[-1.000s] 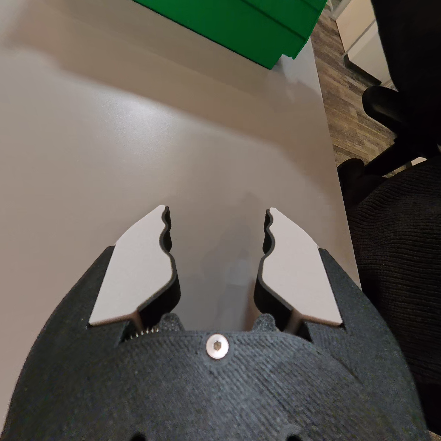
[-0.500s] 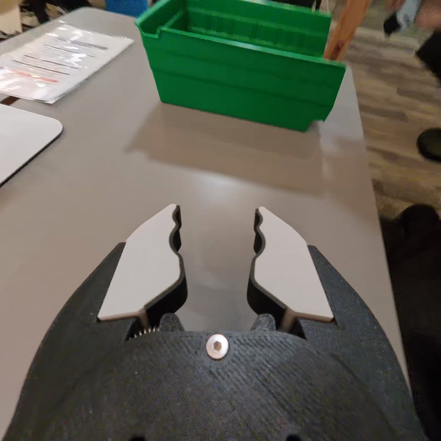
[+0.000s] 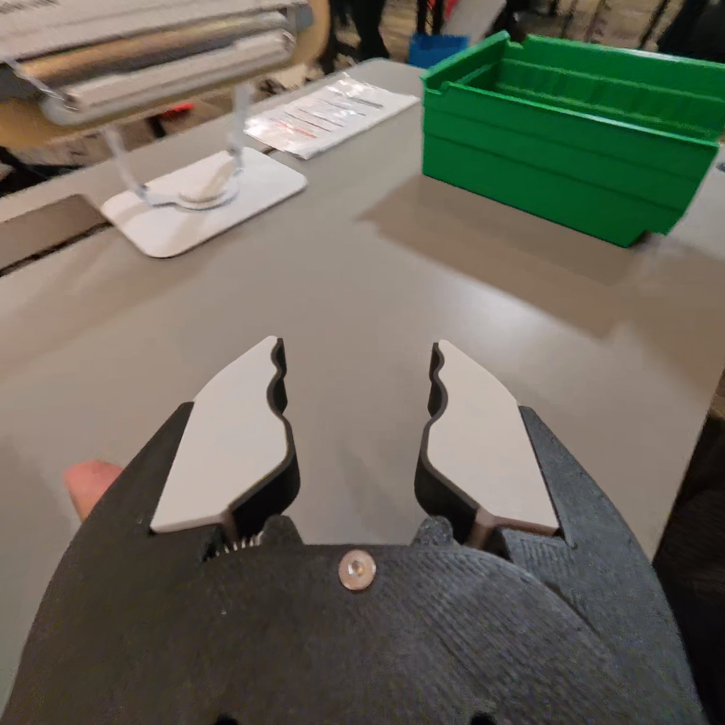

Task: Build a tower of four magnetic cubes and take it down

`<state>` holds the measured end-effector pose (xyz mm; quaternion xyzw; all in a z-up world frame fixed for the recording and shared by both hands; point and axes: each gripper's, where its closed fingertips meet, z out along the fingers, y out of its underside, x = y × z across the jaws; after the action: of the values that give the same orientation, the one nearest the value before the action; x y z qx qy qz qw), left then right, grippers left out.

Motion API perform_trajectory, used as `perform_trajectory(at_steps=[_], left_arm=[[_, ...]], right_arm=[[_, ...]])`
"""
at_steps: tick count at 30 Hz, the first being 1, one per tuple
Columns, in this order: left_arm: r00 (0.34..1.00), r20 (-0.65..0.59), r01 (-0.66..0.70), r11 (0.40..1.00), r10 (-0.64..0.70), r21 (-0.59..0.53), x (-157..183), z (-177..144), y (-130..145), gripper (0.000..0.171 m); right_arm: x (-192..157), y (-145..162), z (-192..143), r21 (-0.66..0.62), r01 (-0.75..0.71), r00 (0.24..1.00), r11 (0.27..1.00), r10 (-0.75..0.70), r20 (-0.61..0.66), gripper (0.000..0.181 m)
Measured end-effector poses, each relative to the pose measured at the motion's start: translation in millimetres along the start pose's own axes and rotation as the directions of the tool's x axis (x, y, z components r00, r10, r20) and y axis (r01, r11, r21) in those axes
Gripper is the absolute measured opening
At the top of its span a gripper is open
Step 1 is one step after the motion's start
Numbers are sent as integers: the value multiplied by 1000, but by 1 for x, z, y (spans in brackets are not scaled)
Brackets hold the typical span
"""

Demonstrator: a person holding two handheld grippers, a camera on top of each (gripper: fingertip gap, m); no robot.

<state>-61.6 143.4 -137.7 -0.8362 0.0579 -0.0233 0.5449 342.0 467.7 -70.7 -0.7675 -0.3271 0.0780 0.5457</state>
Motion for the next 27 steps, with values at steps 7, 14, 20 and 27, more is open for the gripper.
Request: perform_trajectory(at_steps=[7,14,20,27], left_arm=[[966,255,36,997,-51,65,-44,-43,3,107],[976,207,51,997,-62,56,-35,-40,7,100],[987,152,55,998,-60,42,-24,-34,11,96],[988,150,41,998,-46,41,-22,-35,11,95]], right_arm=[[0,20,74,-306,91,964,948,-6,267,67],[-25,59,89,-510,197,896,837,57,440,61],[-22,77,101,-625,240,888,743,92,451,62],[-37,89,104,-703,302,844,643,162,511,9]])
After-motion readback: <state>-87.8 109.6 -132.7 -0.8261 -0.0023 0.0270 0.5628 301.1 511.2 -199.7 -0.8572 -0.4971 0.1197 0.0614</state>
